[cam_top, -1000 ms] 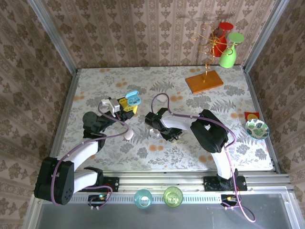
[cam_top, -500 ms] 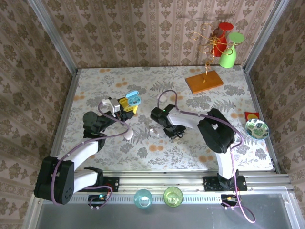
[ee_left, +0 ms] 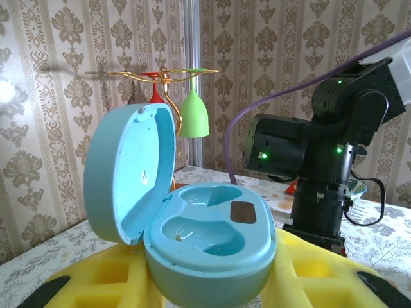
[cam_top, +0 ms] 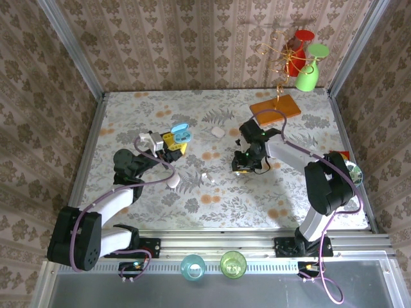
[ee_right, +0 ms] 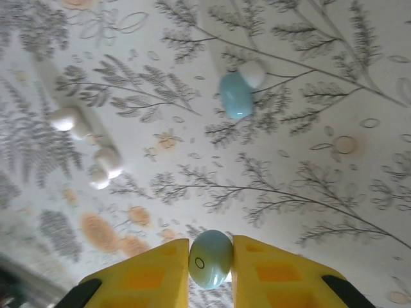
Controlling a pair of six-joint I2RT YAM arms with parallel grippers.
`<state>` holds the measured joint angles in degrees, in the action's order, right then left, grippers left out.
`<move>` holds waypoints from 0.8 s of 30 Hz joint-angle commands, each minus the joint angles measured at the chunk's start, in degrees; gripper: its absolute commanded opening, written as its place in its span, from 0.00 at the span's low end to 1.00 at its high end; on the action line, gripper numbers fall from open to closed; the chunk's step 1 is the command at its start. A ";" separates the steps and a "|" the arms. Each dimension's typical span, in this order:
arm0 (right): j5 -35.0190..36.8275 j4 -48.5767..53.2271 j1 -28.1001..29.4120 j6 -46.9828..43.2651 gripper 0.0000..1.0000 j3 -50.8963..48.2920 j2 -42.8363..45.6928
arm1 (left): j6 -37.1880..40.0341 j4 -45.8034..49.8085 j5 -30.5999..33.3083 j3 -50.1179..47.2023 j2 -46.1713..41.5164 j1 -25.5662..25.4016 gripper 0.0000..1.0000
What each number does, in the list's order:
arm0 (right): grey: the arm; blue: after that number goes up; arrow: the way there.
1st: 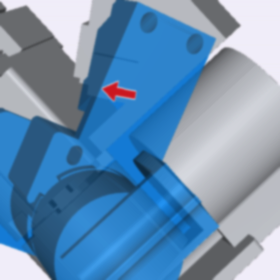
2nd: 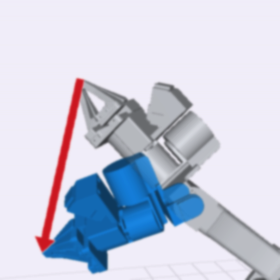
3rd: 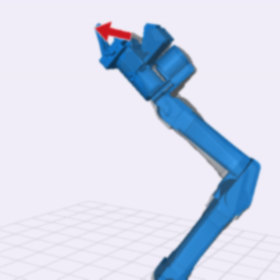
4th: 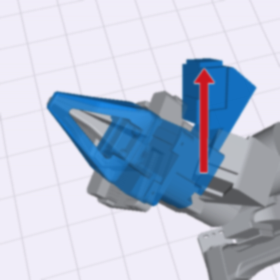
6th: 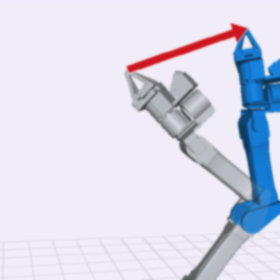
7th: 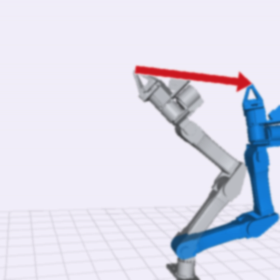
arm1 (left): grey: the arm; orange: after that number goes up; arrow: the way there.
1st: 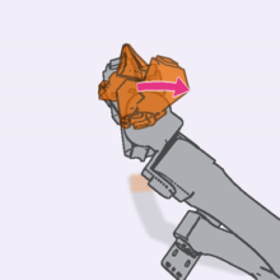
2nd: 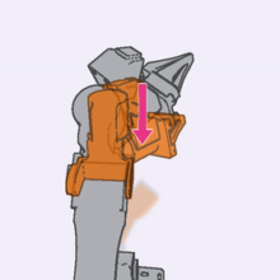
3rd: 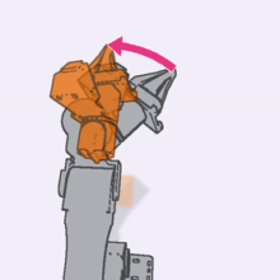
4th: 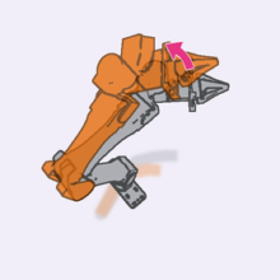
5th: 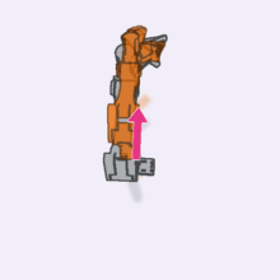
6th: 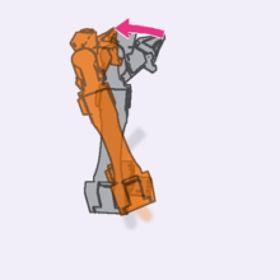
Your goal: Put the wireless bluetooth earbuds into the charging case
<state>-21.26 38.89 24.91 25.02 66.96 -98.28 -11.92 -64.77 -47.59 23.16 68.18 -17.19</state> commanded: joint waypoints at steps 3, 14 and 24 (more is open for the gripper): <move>-14.79 -6.58 -2.37 2.80 0.23 -2.93 2.20 | 0.41 -2.51 -1.33 1.28 0.68 -0.65 0.32; -18.74 -10.51 -2.80 2.50 0.23 -2.68 8.29 | -0.08 -3.17 -2.71 1.75 2.81 -2.34 0.32; -19.71 -9.19 1.02 1.36 0.23 7.35 13.81 | 2.91 -1.74 -3.35 2.92 6.04 -5.78 0.31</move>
<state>-38.94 29.82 24.45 27.05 70.61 -86.80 -10.98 -65.54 -49.52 23.94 73.38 -22.22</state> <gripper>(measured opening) 0.228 0.349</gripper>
